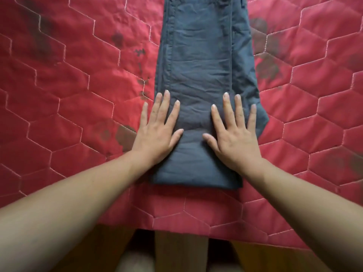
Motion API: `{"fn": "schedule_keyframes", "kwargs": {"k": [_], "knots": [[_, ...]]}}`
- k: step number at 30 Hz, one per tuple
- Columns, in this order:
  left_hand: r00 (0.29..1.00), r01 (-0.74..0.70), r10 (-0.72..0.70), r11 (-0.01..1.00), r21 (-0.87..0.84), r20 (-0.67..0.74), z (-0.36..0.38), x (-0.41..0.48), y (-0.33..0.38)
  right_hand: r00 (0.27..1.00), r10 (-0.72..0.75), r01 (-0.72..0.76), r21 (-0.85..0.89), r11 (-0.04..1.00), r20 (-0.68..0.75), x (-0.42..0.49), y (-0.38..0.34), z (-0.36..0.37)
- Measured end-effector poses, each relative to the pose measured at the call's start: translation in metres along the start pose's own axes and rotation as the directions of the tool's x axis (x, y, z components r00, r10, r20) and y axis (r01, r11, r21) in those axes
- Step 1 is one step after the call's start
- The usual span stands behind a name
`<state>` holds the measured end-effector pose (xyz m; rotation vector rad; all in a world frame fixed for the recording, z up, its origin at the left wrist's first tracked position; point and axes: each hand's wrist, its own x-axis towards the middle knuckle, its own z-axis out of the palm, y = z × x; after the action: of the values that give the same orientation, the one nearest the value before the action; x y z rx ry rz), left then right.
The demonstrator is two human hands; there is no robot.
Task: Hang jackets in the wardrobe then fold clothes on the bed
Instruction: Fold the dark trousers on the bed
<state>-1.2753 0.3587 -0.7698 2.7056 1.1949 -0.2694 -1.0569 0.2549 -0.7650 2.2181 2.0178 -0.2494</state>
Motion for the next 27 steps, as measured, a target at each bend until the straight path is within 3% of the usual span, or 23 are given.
{"fn": "schedule_keyframes", "kwargs": {"k": [4, 6, 12, 14, 15, 16, 18, 20, 22, 25, 27], "knots": [[0.986, -0.164, 0.163, 0.987, 0.001, 0.034, 0.009, -0.059, 0.025, 0.975, -0.22, 0.221, 0.058, 0.974, -0.032, -0.066, -0.018, 0.008], [0.98, -0.188, 0.187, 0.982, 0.02, 0.068, 0.025, -0.082, 0.023, 0.969, -0.247, 0.247, 0.036, 0.968, 0.001, -0.09, -0.015, 0.024], [0.98, -0.167, 0.169, 0.986, -0.022, 0.103, 0.027, -0.085, 0.024, 0.975, -0.209, 0.204, 0.064, 0.977, 0.08, -0.096, -0.014, 0.027], [0.989, -0.066, 0.085, 0.986, -0.153, 0.119, 0.015, -0.091, 0.027, 0.992, -0.103, 0.087, 0.202, 0.975, 0.071, -0.1, -0.019, 0.017], [0.992, 0.05, -0.016, 0.963, -0.265, 0.127, 0.007, -0.094, 0.031, 0.998, 0.014, -0.03, 0.306, 0.951, 0.054, -0.101, -0.022, 0.01], [0.98, 0.184, -0.138, 0.905, -0.383, 0.144, -0.002, -0.098, 0.034, 0.986, 0.163, -0.165, 0.404, 0.9, 0.039, -0.103, -0.025, 0.001], [0.916, 0.394, -0.359, 0.722, -0.569, 0.179, -0.015, -0.108, 0.04, 0.893, 0.438, -0.418, 0.547, 0.726, 0.101, -0.11, -0.03, -0.009], [0.847, 0.496, -0.474, 0.535, -0.684, 0.243, -0.02, -0.113, 0.04, 0.793, 0.546, -0.563, 0.67, 0.484, 0.272, -0.115, -0.031, -0.012], [0.805, 0.553, -0.487, 0.409, -0.725, 0.34, -0.02, -0.115, 0.031, 0.735, 0.527, -0.618, 0.741, 0.263, 0.426, -0.112, -0.027, -0.017], [0.832, 0.535, -0.33, 0.265, -0.802, 0.446, -0.022, -0.113, 0.014, 0.749, 0.372, -0.602, 0.798, 0.036, 0.548, -0.102, -0.015, -0.031], [0.868, 0.492, -0.213, 0.244, -0.835, 0.449, -0.027, -0.113, 0.005, 0.801, 0.167, -0.586, 0.81, 0.029, 0.574, -0.098, -0.001, -0.038]]}}
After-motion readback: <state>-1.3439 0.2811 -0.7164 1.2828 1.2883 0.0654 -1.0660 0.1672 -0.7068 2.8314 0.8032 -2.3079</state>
